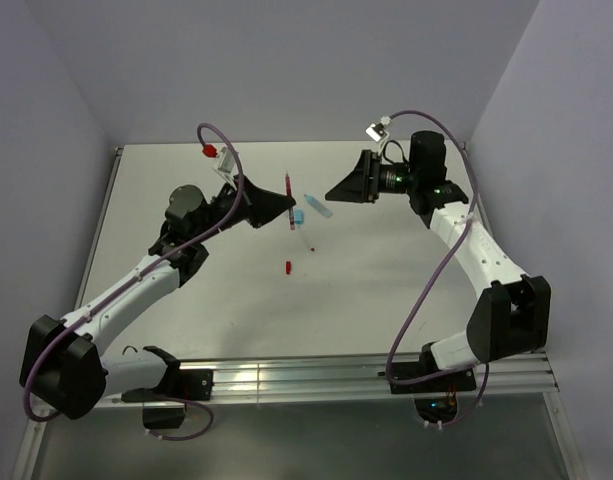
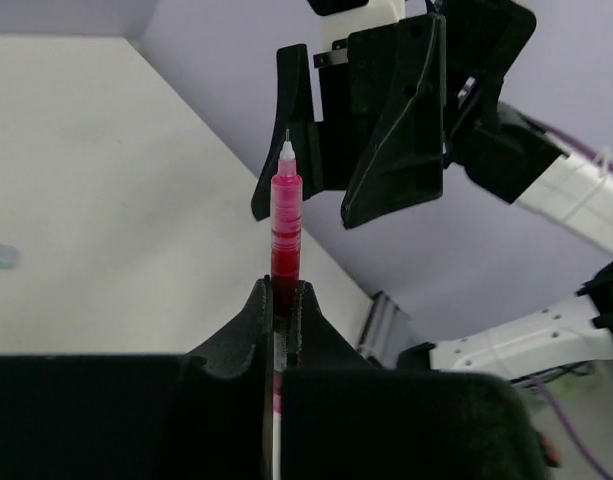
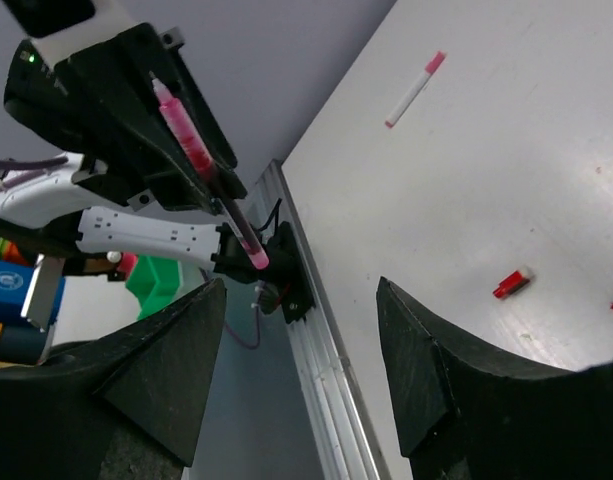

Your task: Insert the pens into the pen caps

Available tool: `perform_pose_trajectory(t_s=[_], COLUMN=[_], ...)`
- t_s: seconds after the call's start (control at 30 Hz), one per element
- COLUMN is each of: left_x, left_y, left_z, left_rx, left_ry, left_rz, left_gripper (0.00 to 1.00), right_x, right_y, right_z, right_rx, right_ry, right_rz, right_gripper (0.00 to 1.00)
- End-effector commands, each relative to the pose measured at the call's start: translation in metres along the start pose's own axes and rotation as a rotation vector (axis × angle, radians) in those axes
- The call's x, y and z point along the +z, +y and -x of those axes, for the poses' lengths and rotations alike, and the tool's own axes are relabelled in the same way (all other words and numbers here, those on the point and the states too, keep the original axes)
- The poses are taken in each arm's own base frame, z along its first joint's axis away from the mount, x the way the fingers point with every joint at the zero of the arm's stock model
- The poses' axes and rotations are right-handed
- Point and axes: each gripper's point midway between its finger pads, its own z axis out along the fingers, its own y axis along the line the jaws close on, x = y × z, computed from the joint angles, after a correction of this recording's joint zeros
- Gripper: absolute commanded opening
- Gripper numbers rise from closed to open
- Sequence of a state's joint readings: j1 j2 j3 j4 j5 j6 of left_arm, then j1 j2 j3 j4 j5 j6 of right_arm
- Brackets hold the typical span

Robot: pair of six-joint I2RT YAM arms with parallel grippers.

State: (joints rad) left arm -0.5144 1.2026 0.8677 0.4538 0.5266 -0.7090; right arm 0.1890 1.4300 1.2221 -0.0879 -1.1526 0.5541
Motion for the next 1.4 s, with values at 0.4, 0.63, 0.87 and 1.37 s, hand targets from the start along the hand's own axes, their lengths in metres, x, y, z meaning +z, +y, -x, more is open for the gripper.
perform_pose_trajectory(t_s=[0.4, 0.63, 0.87, 1.37], left_x=[0.006, 0.007, 0.007, 0.001], left_y=[-0.029, -0.028, -0.024, 0.013], left_z=[0.023, 0.023, 0.017, 0.003], left_rx=[-0.239, -0.266, -0.271, -0.234], left_ry=[-0.088, -0.096, -0.088, 0.012], left_rz=[-0.109, -0.107, -0.095, 0.085], left_gripper=[0.00, 0.00, 0.00, 0.76], right_x=[0.055, 0.058, 0.064, 0.053], right_y=[0.068, 0.069, 0.063, 0.045], right_z=[-0.038, -0.037, -0.036, -0.041], right_rx=[-0.131, -0.125, -0.094, -0.104], right_ry=[0.050, 0.050, 0.065, 0.042], right_rz=[0.139, 0.139, 0.137, 0.063], right_gripper=[0.54, 0.38, 0.24, 0.00])
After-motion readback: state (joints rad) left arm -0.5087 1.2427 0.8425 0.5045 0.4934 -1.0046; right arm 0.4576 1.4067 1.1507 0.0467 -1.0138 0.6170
